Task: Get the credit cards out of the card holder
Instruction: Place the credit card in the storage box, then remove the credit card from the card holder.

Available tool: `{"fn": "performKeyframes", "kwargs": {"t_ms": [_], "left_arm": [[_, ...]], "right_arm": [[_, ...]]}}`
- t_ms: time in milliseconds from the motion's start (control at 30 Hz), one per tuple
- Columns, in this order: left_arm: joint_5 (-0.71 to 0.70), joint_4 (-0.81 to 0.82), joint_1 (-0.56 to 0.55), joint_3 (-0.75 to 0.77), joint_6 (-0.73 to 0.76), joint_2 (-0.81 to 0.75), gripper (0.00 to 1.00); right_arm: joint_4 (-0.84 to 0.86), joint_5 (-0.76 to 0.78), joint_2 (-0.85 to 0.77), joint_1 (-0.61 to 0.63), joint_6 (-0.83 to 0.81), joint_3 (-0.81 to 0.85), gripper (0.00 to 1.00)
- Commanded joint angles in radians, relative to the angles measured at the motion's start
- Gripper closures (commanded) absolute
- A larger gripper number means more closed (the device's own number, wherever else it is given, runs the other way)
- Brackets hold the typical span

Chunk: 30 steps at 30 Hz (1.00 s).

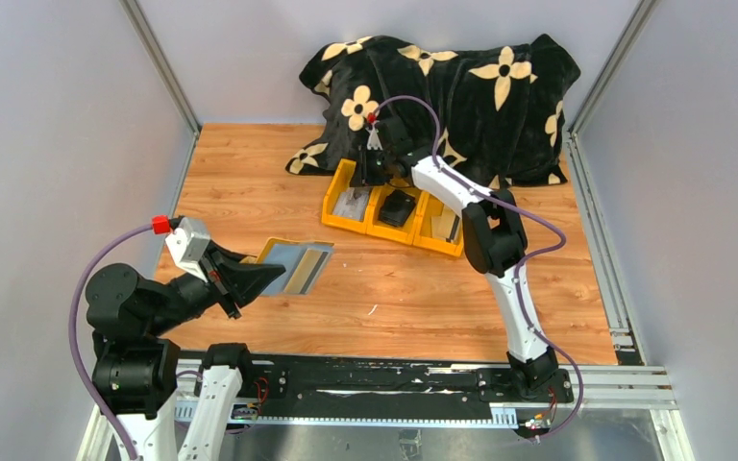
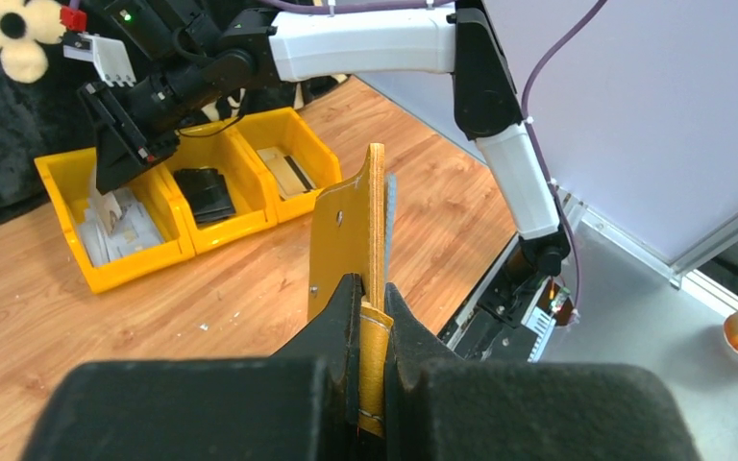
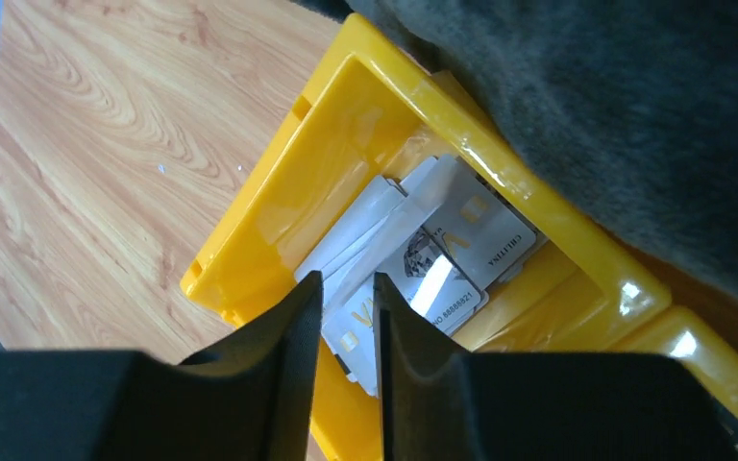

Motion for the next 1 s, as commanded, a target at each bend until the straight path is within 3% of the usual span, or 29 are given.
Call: {"fn": "performKeyframes", "kwargs": {"t_ms": [0,100,300,467,567,700,867,967], "left_arm": [[0.021,-0.018,-0.001,0.024,0.036,0.016,1.0],[0.024,-0.052,-0.002,0.058,0.055,0.022,1.0],[0.022,-0.117,-0.003,0.12,0.09,0.044,1.0],[0.031,-0.156,-0.002,0.139,0.128,0.069,1.0],[0.039,-0.155,-0.002,0.117,0.15,0.069,1.0],[0.077,-0.155,-0.002,0.073,0.21,0.067,1.0],[0.156,-0.158,-0.003,0.047,0.238,0.094,1.0],[0.191,-0.157,-0.002,0.039,0.253,0.094,1.0]], "right_arm": [[-0.028,0.057,-0.04,-0.013,-0.003,0.003,0.65],[-0.027,0.071,-0.098,-0.012,0.001,-0.03,0.54],[-0.009,-0.002,-0.329,-0.006,-0.001,-0.144,0.42],[0.166,-0.258,-0.629,-0.002,0.01,-0.375,0.24],[0.324,-0.455,-0.789,0.014,0.046,-0.472,0.21],[0.33,-0.613,-0.942,0.111,-0.06,-0.491,0.19],[0.133,-0.612,-1.0,0.323,-0.299,-0.468,0.16],[0.088,-0.592,-0.979,0.385,-0.336,-0.452,0.17]]}}
